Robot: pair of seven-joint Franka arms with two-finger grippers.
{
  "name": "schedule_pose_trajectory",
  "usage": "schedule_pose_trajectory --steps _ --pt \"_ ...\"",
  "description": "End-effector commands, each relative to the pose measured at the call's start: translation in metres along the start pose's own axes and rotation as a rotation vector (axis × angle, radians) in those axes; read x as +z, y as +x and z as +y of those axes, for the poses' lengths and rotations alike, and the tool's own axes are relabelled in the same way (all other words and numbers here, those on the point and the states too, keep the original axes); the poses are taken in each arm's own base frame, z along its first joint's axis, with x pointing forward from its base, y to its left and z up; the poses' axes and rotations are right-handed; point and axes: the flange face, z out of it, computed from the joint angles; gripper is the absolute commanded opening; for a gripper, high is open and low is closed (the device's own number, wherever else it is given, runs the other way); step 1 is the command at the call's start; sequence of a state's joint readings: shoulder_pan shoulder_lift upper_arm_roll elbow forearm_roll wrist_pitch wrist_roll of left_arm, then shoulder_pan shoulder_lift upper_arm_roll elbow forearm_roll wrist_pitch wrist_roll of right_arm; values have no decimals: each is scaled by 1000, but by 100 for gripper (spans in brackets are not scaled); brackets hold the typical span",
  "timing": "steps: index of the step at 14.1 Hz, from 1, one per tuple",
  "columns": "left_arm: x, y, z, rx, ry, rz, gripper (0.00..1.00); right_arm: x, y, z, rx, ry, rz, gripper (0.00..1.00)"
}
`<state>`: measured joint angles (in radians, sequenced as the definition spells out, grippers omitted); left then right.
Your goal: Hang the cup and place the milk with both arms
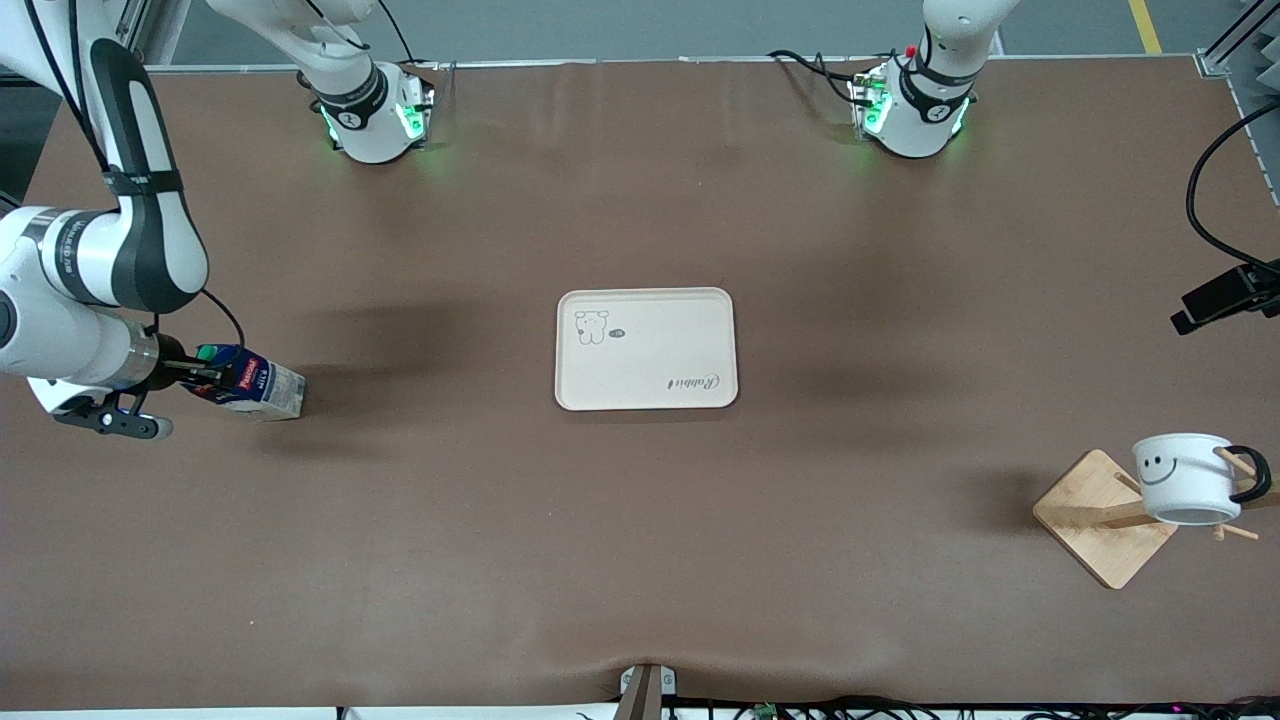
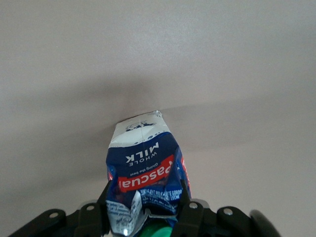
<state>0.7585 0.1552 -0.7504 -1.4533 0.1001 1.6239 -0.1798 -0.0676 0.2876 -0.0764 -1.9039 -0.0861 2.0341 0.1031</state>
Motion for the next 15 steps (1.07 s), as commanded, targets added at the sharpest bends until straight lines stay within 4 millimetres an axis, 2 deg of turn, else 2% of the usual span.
schedule_pose_trajectory --steps 1,2,3,4,5,6,8,12,13,15 --pt "-6 -1 0 6 14 -8 100 8 -8 2 -1 -7 -6 43" --pt "-12 0 -3 3 12 3 100 8 -8 0 -4 -8 -4 64" --pt "-20 -1 -3 6 17 14 100 7 -7 -1 -6 -8 -2 79" --pt "-20 -4 8 21 20 8 100 7 -7 -3 -9 -8 -2 100" --pt "-23 -5 13 22 29 13 100 6 -7 -5 -14 -8 -2 100" --pt "-26 -7 7 3 37 18 100 5 -8 -8 -20 -10 -4 100" --pt "-32 -14 12 -4 60 12 100 5 -8 -9 -24 -10 -6 100" --pt "-37 -28 27 -5 82 -19 100 2 -6 -11 -32 -9 -4 100" --pt "-36 -31 32 3 88 -25 100 -2 -5 -14 -36 -10 0 100" --pt "-36 -37 33 4 88 -29 100 -30 5 -16 -42 -9 49 100"
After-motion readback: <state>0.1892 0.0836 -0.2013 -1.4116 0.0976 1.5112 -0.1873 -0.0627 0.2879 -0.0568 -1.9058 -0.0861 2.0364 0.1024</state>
